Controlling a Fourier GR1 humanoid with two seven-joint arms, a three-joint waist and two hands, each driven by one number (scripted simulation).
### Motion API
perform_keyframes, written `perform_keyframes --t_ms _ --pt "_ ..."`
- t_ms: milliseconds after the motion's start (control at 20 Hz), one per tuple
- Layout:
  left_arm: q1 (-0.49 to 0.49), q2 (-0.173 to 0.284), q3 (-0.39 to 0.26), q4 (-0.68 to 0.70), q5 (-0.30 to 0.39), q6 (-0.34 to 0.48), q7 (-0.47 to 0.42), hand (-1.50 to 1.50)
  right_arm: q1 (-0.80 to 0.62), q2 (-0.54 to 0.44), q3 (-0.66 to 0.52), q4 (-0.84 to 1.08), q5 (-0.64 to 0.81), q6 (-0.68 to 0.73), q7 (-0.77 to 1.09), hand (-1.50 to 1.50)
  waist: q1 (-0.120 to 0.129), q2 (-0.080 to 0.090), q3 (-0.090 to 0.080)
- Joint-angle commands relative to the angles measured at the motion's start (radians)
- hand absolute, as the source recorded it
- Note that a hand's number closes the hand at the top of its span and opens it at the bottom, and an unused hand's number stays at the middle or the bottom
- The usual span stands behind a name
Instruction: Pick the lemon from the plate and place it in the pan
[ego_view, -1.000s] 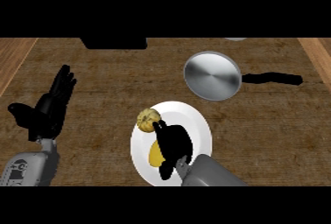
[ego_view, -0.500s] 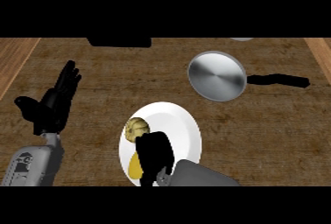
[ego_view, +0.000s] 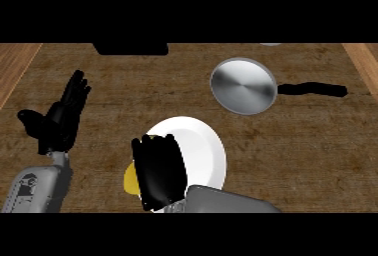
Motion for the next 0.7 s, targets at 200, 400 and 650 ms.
perform_keyframes --t_ms 200,400,650 --pt "0.004 0.007 0.020 -0.012 0.011 -0.010 -0.015 0.00 -0.018 -0.013 -0.195 -0.097 0.147 -0.082 0.035 1.50 -0.010 0.002 0.000" --pt "0.015 -0.003 0.010 -0.012 0.008 -0.011 -0.002 0.00 -0.028 -0.046 -0.371 -0.055 0.086 -0.117 -0.070 1.50 -0.005 0.005 0.000" --pt "0.034 0.006 0.005 -0.078 -0.003 0.001 0.041 0.00 0.002 -0.138 -0.590 0.026 -0.076 -0.210 -0.278 1.50 0.008 0.008 0.001"
